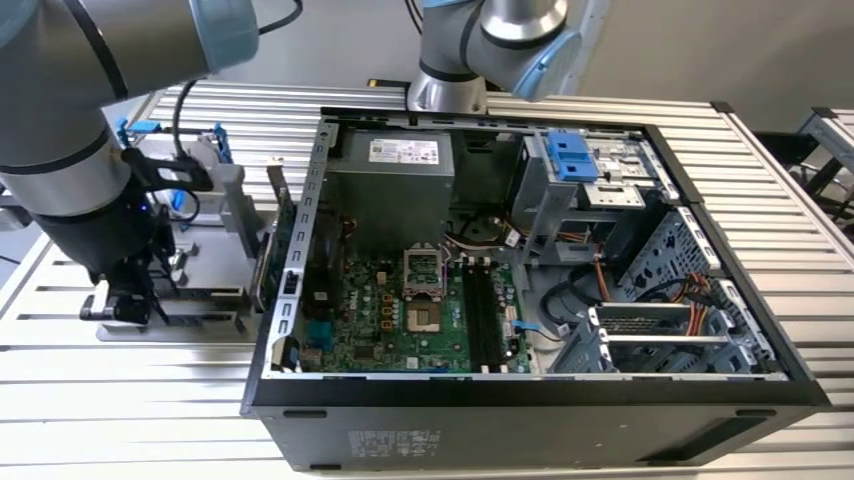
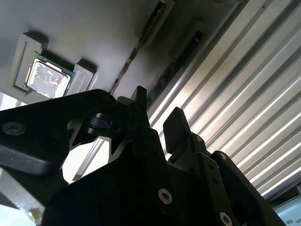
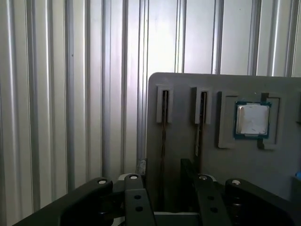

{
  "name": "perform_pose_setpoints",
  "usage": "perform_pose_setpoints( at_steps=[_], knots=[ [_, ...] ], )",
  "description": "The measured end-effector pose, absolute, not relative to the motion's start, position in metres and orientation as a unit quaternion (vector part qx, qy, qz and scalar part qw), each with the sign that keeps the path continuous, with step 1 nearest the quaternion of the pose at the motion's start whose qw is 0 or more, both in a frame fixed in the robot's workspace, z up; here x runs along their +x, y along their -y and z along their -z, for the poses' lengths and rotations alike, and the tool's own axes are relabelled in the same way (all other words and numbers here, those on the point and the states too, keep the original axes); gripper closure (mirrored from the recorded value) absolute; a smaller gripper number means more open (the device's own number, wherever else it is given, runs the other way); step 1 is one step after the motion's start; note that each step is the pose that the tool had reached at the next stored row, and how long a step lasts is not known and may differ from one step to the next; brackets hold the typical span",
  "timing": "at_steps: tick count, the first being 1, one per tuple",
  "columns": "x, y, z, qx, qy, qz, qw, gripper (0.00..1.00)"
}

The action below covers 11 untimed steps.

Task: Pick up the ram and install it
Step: 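Pick up the ram and move it above insertion slot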

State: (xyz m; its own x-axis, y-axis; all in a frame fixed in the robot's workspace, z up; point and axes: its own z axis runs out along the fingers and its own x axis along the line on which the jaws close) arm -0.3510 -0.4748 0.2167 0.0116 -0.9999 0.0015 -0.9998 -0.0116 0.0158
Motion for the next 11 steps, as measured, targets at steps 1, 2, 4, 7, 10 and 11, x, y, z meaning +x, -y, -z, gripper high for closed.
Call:
perform_pose_setpoints(
  at_steps=[1, 2, 4, 7, 10, 11],
  knots=[
    [-0.351, 0.475, -0.215, 0.711, 0.703, 0.005, 0.006, 0.00],
    [-0.351, 0.475, -0.213, 0.710, 0.704, 0.005, 0.006, 0.00],
    [-0.351, 0.475, -0.209, 0.710, 0.704, 0.005, 0.006, 0.00],
    [-0.351, 0.475, -0.204, 0.709, 0.705, 0.005, 0.006, 0.00],
    [-0.351, 0.468, -0.195, 0.708, 0.707, 0.008, 0.003, 0.00],
    [-0.351, 0.468, -0.195, 0.708, 0.707, 0.008, 0.004, 0.00]
  ],
)
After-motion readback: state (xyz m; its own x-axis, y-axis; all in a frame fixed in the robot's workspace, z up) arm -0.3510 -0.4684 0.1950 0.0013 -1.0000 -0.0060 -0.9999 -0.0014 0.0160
